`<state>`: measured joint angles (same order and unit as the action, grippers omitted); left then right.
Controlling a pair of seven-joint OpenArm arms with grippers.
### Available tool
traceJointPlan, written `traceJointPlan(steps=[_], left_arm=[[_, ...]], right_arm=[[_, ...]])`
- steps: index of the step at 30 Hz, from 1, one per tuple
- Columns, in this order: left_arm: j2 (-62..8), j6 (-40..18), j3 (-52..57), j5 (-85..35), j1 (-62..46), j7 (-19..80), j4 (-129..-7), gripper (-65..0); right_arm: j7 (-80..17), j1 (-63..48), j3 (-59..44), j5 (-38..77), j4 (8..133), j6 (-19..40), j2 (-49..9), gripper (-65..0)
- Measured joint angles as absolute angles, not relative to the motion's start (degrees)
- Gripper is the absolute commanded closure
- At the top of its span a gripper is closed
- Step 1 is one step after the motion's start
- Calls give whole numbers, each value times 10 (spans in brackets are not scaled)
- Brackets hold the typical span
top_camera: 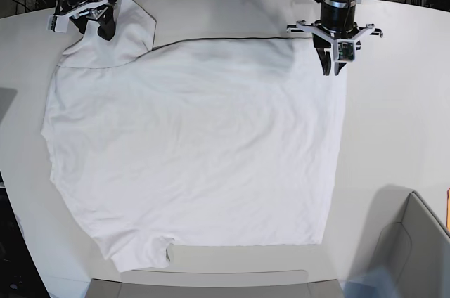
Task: Fold the T-shirt properly
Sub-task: 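Lower both grippers onto the shirt's shoulder edge and pinch the fabric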
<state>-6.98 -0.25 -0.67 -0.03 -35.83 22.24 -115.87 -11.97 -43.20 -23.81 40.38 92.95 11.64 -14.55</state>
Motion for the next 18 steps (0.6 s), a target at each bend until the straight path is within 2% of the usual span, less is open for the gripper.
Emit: traceJointPlan(steps=[4, 7, 12, 15, 18], left_arm=[[-70, -2, -6, -3, -329, 352, -1143, -160], [-70, 3, 6, -41, -297, 390, -1139, -213], [-77, 5, 122, -255, -296, 436, -1124, -231], [-125, 3, 170, -380, -284, 487, -1070, -231], [-167, 7, 185, -461, -263, 488, -1004, -231]], right_arm=[[-119, -432, -238, 404, 929, 116, -146, -357], [-119, -432, -237, 405, 928, 117, -146, -357], [-120, -432, -237, 406, 928, 118, -147, -357], [-119, -434, -237, 406, 928, 119, -148, -357], [-118, -435, -236, 407, 927, 119, -146, -357]])
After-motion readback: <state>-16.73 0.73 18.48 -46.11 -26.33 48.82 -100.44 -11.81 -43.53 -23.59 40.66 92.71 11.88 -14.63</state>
